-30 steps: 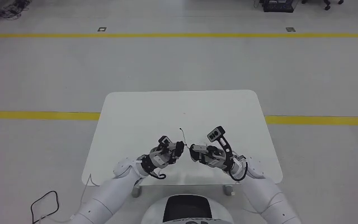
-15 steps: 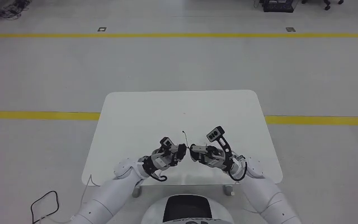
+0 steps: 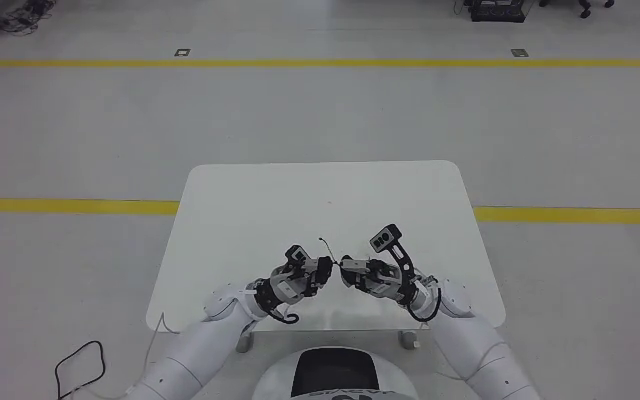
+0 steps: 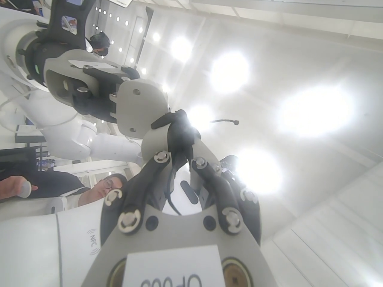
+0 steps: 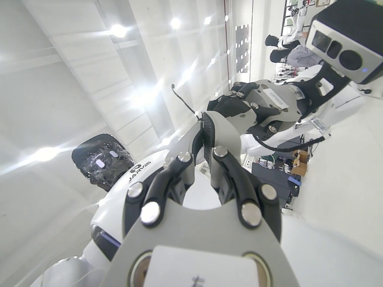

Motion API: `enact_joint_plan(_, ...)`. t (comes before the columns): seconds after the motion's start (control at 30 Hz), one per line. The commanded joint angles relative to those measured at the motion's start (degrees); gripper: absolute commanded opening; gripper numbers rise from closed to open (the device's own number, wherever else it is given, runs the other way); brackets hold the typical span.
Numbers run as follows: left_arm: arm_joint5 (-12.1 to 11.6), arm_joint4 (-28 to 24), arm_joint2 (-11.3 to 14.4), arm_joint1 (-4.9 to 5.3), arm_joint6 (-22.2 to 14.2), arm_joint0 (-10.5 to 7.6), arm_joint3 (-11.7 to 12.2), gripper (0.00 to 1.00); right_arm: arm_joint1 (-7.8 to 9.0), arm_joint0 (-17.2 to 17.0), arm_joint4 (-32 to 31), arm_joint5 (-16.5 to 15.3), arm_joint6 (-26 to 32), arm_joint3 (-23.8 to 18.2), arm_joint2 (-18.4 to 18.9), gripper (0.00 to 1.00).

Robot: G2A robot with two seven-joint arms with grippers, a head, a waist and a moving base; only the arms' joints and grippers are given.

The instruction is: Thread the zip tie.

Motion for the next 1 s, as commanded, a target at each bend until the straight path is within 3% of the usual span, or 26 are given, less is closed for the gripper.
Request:
enact_joint_plan(0.0, 0.0, 0.2, -0.1, 0.03, 0.0, 0.06, 0.1, 0.00, 0.04, -0.1, -0.4, -0.1, -0.1, 0.0, -0.1, 0.00)
enact_joint_plan(0.97, -0.1, 1.7, 0.3, -0.22, 1.8, -0.77, -0.5, 0.00, 0.84, -0.6, -0.4, 1.4, -0.7, 0.3, 1.1, 0.00)
